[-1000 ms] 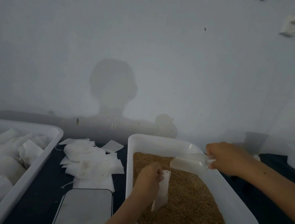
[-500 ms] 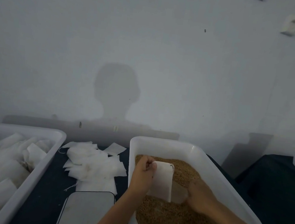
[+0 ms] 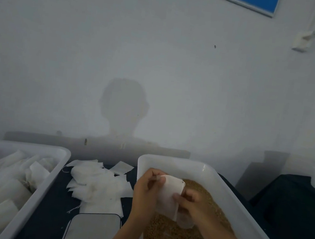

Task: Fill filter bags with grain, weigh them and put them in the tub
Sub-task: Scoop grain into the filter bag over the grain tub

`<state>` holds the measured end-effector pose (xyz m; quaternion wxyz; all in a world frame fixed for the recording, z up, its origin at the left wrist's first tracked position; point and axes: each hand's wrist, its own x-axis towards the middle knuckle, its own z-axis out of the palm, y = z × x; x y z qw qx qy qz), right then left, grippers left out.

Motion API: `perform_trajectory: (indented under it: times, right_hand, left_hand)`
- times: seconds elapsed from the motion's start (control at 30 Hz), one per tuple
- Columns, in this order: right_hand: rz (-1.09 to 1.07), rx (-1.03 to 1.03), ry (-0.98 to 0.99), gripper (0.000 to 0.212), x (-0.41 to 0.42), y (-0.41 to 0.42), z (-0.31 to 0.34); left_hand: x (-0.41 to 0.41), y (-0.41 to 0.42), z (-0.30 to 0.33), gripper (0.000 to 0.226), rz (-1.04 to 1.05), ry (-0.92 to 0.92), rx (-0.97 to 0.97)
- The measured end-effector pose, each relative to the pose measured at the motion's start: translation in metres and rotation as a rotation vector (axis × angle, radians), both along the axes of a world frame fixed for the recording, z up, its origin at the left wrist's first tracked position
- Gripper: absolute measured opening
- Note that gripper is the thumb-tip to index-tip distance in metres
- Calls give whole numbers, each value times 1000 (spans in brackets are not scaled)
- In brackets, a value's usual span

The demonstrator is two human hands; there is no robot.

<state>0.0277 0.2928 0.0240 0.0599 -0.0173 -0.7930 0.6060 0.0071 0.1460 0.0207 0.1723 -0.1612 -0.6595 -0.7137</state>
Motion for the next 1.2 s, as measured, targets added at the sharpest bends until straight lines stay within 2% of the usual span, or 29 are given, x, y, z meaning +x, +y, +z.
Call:
perform_trajectory:
  times: [0.07, 0.17, 0.3, 0.37, 0.47, 0.57, 0.7, 0.9, 1.07, 1.2]
  right_hand:
    - [-13, 4, 80, 9, 4, -10, 8]
    - [-29, 18, 170, 12, 13, -29, 21]
    - [-27, -17, 190, 16, 24, -60, 29]
    - [-2, -17, 193, 16, 29, -80, 31]
    - [22, -4, 223, 21, 32, -112, 29]
    - [-17, 166, 274, 26, 30, -139, 20]
    - [-63, 379, 295, 38, 26, -164, -2]
    - [-125, 512, 243, 25, 18, -181, -45]
    - [-122, 640, 302, 11, 10, -176, -68]
    - [-95, 618, 349, 16, 8, -168, -83]
  left_hand:
    - [6, -7, 2, 16, 24, 12, 85]
    - [15, -25, 6, 20, -95, -107, 159]
    - [30, -63, 11, 12, -159, -111, 25]
    - [37, -85, 11, 11, -99, -83, -13]
    - [44, -117, 8, 26, 38, -40, -72]
    - [46, -140, 0, 34, 193, 17, -218]
    - [42, -160, -21, 31, 266, -45, -290]
    - [38, -161, -47, 42, 336, -90, -510]
    - [34, -163, -59, 44, 332, -112, -576]
    - [31, -163, -68, 41, 330, -115, -600]
